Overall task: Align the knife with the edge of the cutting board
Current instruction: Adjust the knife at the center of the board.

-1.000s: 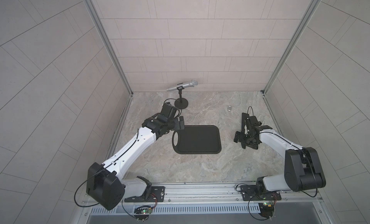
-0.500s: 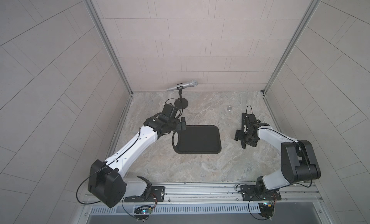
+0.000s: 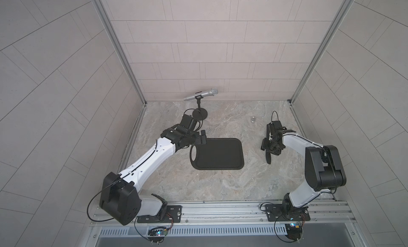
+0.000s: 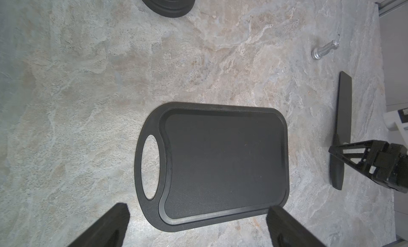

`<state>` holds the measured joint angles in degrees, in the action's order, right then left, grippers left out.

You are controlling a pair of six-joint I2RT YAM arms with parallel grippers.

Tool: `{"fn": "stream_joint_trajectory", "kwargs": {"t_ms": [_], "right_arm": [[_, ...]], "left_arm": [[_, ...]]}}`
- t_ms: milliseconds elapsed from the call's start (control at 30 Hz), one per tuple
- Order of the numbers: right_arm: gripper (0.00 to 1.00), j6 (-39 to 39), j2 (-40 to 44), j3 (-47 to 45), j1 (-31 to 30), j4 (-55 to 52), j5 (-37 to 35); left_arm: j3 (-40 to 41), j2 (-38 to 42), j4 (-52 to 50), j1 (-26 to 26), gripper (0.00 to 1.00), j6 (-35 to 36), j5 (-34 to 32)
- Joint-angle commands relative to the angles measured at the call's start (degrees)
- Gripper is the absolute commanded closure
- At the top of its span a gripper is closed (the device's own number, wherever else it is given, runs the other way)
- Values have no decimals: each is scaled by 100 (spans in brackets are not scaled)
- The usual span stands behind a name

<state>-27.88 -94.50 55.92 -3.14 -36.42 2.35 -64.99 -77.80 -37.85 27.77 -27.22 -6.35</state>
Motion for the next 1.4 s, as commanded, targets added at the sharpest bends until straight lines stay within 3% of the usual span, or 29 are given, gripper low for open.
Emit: {"fn": "stream_joint_trajectory", "kwargs": {"t_ms": [0, 233, 533, 1033, 1367], "right_arm": [[47, 44, -221, 169, 52, -37, -71], [52, 85, -522, 310, 126, -32, -97], [68, 151, -779, 468, 267, -57, -40], [72, 230, -1017, 538, 256, -204, 145], [87, 227, -1011, 438, 234, -172, 310]], "left_arm": [[-93, -41, -47, 25, 0, -27, 115], [-101, -71, -29, 23, 0, -35, 176], [-110, -79, -18, 21, 0, -35, 285], [-135, 182, 5, 25, 0, -112, 654], [-102, 353, 54, 20, 0, -136, 700]]}}
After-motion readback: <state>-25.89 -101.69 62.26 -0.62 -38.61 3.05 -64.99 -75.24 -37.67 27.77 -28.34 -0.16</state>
